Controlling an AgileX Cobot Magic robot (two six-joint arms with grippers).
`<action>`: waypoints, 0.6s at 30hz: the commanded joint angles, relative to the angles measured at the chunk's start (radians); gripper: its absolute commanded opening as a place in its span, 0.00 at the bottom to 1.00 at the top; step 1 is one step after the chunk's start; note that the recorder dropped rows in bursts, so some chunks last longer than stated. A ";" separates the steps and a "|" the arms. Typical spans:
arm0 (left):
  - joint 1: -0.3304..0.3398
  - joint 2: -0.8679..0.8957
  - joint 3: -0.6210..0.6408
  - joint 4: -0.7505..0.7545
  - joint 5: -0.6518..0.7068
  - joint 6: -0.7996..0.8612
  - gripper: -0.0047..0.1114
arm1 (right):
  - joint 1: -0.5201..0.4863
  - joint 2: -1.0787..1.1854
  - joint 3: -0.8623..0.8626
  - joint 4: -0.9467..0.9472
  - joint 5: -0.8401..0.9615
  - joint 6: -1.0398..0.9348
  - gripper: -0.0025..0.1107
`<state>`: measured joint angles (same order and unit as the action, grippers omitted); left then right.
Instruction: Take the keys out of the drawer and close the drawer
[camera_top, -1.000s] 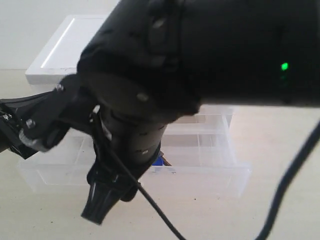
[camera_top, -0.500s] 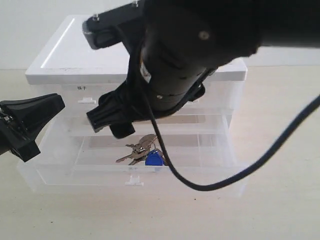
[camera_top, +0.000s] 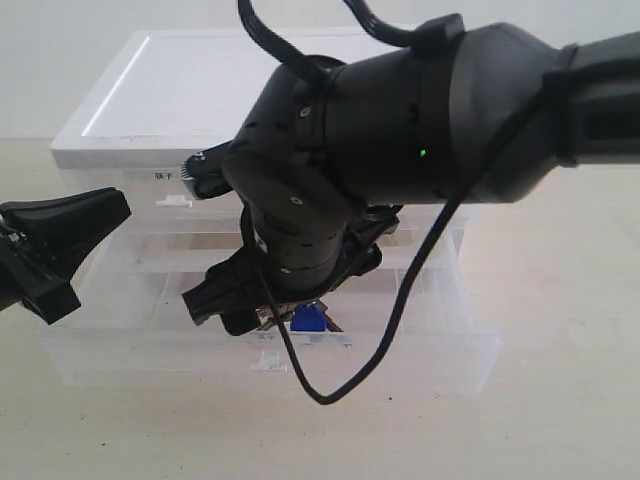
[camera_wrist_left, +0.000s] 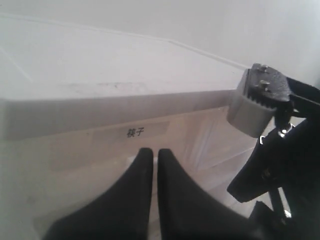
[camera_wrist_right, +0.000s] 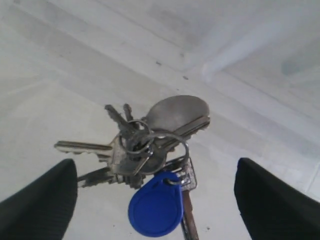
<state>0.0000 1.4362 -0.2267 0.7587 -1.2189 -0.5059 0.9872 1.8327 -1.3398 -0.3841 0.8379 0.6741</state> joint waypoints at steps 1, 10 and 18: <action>0.002 -0.008 0.007 0.000 -0.002 -0.013 0.08 | -0.032 0.010 0.001 0.040 -0.006 -0.021 0.70; 0.002 -0.008 0.007 0.001 -0.002 -0.015 0.08 | -0.048 0.051 0.001 0.079 -0.026 -0.050 0.57; 0.002 -0.008 0.007 -0.002 -0.002 -0.015 0.08 | -0.048 0.054 0.001 0.079 -0.026 -0.143 0.10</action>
<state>0.0000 1.4362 -0.2267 0.7605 -1.2189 -0.5109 0.9547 1.8725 -1.3417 -0.3049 0.8106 0.5797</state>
